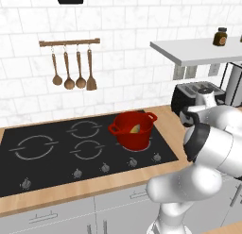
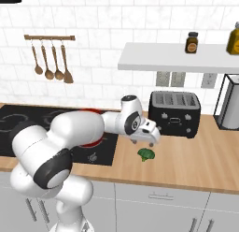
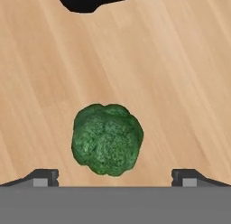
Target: Put the broccoli and cucumber in the pot. Retrieve the spatula and lightly stir the vegetables in the pot.
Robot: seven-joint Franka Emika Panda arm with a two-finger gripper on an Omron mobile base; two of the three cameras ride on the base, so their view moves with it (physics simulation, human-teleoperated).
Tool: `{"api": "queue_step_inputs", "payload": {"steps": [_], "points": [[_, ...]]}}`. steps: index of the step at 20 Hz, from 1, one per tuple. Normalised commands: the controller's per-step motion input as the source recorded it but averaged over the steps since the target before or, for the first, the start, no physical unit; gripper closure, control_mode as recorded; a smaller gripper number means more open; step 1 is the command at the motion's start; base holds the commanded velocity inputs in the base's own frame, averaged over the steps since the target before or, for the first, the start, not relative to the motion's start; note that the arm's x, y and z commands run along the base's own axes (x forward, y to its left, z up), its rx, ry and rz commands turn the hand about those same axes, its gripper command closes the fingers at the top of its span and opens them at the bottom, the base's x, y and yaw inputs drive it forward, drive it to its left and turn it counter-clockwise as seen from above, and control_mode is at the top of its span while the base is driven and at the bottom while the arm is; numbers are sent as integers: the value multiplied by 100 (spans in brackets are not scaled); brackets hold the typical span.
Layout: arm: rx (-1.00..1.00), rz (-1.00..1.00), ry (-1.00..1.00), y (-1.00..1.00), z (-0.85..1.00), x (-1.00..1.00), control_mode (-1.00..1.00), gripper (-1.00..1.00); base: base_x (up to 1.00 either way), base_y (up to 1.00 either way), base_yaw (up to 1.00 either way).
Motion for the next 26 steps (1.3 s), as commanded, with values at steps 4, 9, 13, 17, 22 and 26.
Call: {"api": "queue_step_inputs", "payload": {"steps": [4,9,13,17,22,26], "points": [[9,0,1,0,-15,0,-100,-100,0,0,0],[4,1,6,0,-18,0,-100,-100,0,0,0],[-2,13,10,0,-10,0,-100,-100,0,0,0],[-3,31,3,-6,-6,0,-100,-100,0,0,0],[0,37,6,-9,-4,0,-100,-100,0,0,0],[0,37,16,-3,-1,0,-100,-100,0,0,0]]}}
